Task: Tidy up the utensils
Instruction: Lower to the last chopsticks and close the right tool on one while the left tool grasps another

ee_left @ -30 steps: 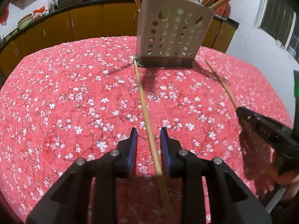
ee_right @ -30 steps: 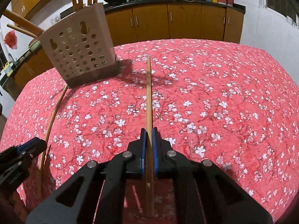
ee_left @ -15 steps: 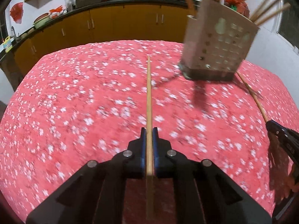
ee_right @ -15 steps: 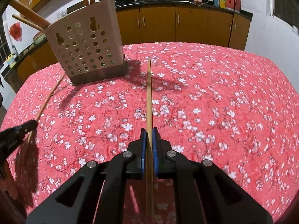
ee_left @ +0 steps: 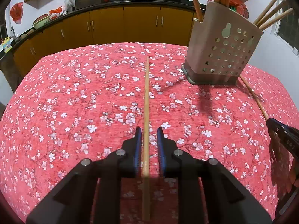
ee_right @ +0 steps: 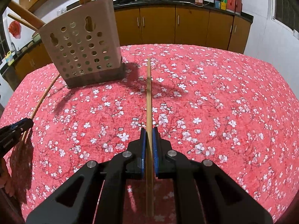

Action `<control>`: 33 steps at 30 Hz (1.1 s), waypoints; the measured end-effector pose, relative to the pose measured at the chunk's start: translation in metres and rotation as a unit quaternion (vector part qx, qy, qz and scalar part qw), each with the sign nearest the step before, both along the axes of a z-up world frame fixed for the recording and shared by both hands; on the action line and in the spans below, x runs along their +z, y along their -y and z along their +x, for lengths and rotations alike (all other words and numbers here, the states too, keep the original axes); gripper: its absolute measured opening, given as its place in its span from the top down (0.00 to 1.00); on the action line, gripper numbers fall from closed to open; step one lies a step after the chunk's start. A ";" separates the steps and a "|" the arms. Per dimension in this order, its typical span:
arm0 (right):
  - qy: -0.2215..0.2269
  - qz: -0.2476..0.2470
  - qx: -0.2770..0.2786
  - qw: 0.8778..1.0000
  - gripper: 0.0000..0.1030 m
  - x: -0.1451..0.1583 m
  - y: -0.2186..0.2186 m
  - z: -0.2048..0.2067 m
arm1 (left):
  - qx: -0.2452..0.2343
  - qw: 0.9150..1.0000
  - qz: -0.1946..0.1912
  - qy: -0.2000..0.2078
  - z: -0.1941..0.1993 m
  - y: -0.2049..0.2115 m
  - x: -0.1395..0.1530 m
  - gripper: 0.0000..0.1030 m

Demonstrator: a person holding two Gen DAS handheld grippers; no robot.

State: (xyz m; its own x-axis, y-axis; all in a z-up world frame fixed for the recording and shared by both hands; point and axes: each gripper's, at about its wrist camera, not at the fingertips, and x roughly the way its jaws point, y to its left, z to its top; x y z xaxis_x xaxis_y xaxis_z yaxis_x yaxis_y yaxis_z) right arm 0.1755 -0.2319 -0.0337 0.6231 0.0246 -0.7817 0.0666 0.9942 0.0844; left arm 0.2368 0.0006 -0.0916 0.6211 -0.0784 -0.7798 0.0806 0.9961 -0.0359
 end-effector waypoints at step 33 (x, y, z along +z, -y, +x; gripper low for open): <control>0.000 0.005 -0.003 1.000 0.91 0.000 0.002 -0.001 | 0.007 1.000 0.003 0.002 -0.002 0.000 0.000 0.80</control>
